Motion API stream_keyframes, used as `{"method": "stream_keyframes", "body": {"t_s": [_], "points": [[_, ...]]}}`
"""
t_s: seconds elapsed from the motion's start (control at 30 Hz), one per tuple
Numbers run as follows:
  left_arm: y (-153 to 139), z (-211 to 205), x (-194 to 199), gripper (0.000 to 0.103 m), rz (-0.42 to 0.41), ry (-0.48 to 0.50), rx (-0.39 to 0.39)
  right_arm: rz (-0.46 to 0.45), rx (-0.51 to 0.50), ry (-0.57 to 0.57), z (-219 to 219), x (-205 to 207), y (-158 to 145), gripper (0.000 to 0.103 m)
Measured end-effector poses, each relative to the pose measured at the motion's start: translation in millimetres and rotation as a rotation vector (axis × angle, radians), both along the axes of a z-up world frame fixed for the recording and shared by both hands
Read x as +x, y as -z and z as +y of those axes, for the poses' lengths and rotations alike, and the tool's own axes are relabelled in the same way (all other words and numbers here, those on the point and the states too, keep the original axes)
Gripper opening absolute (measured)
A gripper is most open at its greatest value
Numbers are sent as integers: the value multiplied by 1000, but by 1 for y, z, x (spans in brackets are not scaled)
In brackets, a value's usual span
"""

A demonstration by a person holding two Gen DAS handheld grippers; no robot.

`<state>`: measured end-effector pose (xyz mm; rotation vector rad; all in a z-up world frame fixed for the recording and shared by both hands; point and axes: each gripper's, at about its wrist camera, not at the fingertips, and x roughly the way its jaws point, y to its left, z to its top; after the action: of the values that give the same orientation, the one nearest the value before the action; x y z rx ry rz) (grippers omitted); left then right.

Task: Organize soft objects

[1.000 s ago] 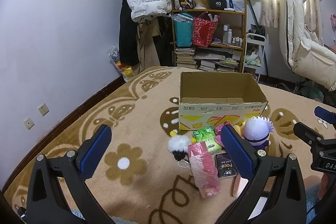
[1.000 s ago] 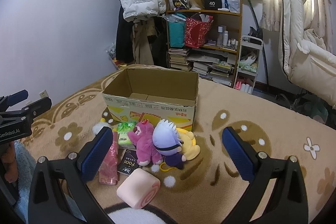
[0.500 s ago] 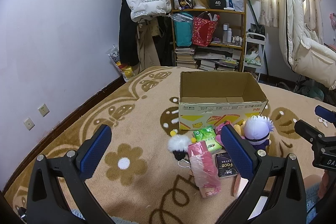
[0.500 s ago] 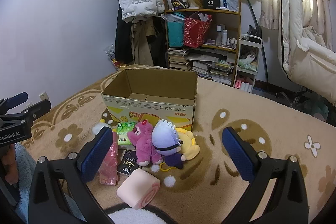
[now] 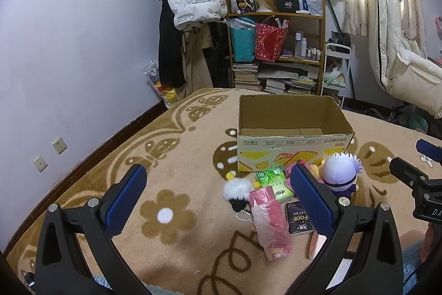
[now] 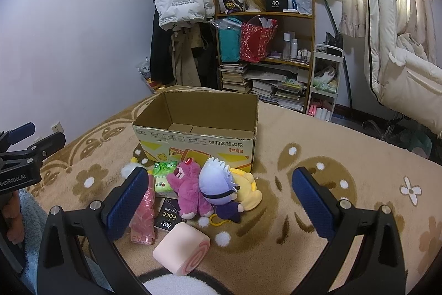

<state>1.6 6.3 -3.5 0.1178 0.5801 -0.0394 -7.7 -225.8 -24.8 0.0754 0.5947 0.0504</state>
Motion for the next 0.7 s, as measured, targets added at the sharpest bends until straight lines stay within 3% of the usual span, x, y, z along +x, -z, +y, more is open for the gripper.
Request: {"method": "stream_keyframes", "body": {"t_s": [0.7], "points": [[2, 1, -1, 103, -5, -4, 4, 3, 5, 6, -3, -1, -1, 103]]}}
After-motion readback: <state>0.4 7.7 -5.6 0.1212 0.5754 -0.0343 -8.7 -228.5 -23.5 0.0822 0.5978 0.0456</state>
